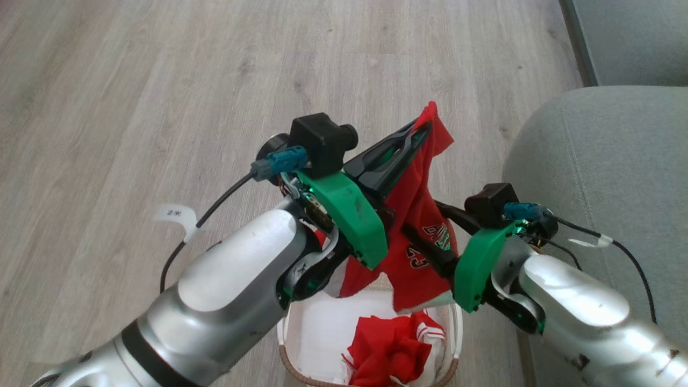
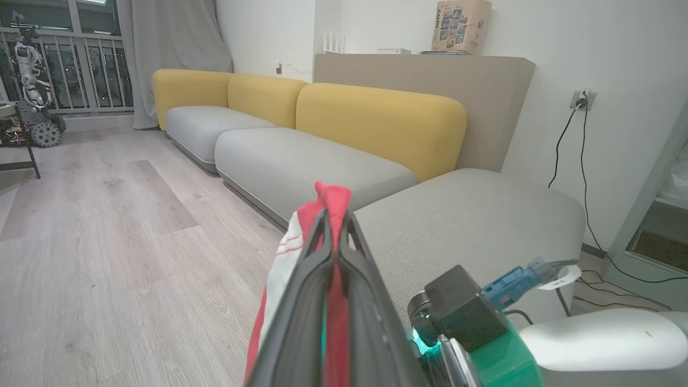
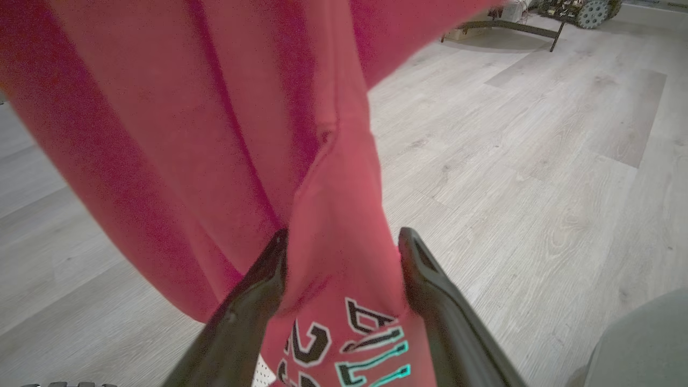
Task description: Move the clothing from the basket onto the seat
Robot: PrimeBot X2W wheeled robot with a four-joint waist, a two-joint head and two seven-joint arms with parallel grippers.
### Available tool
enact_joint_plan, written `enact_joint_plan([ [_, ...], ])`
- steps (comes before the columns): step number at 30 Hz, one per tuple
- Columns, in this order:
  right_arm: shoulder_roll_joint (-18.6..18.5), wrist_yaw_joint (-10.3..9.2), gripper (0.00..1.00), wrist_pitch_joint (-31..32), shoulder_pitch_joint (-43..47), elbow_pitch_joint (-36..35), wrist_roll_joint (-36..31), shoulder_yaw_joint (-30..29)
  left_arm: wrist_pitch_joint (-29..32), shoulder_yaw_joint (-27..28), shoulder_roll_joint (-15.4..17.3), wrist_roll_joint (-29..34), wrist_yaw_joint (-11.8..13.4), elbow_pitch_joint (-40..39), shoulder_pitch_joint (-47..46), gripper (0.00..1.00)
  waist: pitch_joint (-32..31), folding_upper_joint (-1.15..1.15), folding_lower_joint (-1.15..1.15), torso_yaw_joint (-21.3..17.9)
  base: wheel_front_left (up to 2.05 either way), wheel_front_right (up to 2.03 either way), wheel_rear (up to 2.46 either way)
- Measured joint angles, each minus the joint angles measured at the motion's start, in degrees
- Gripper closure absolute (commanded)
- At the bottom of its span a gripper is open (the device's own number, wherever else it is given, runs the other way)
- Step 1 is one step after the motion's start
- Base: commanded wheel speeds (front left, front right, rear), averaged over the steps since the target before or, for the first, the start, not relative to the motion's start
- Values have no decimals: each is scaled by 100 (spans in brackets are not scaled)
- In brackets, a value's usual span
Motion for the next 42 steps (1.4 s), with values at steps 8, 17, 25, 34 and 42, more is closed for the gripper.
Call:
enact_joint_plan([
  [8, 298, 0, 0, -292, -461, 671, 694, 840, 19, -42, -30, -1, 0, -33, -68, 100, -6, 0, 0, 106, 0, 0, 0],
  [17, 405, 0, 100, -736, -811, 1031, 1312, 1570, 19, -58, -23, -9, 3, -35, -66, 100, 2, 0, 0, 102, 0, 0, 0],
  [25, 377, -1, 100, -890, -912, 1049, 1481, 1594, 16, -53, 16, -22, 35, -35, -64, 100, 44, 0, 0, 6, 0, 0, 0],
  [34, 177, -1, 100, -895, -606, 544, 936, -104, -81, 35, 277, -162, 110, -38, 123, 100, 36, 0, 0, -114, 0, 0, 0],
  [42, 160, -1, 100, -895, 414, -120, -32, -1650, -87, -2, 421, -177, 187, -210, 489, 100, 39, 0, 0, -289, 0, 0, 0],
])
